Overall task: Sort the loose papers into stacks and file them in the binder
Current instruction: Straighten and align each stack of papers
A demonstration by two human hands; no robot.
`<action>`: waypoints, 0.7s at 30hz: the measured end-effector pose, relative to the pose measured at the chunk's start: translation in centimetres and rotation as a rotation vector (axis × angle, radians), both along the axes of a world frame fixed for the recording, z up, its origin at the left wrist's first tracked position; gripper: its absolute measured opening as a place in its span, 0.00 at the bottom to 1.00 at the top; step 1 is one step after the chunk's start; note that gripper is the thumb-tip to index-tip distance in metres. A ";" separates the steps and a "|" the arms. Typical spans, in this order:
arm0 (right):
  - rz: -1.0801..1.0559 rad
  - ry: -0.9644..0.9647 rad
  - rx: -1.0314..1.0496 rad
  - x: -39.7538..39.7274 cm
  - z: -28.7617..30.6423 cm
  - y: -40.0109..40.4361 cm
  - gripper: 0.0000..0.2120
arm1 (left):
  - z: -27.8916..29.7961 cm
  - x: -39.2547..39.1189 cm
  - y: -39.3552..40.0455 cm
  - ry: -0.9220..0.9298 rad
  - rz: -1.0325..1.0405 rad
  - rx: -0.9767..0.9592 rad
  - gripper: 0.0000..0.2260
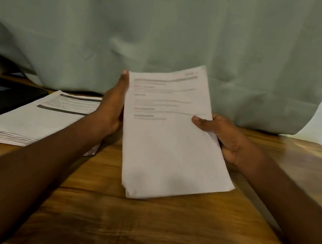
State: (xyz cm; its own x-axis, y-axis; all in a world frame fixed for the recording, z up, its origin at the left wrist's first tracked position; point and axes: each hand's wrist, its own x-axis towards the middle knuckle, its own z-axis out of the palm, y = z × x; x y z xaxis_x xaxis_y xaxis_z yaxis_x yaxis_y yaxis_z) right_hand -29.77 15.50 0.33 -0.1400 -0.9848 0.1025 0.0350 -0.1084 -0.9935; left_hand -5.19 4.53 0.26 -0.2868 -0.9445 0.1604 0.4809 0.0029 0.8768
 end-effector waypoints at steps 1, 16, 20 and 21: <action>-0.090 -0.052 -0.056 0.3 -0.1 -0.3 0.16 | 0.1 0.1 0.5 -0.073 -0.118 -0.020 0.25; -0.477 0.284 -0.596 3.3 0.0 0.1 0.11 | -0.5 -2.5 3.9 -0.267 0.357 -0.659 0.14; -0.443 0.400 -0.414 2.9 -0.9 -0.3 0.12 | -2.4 -2.5 2.4 -0.440 0.288 -0.380 0.20; -0.443 0.398 -0.405 2.8 -1.0 -0.3 0.14 | -2.5 -2.5 2.1 -0.437 0.284 -0.361 0.20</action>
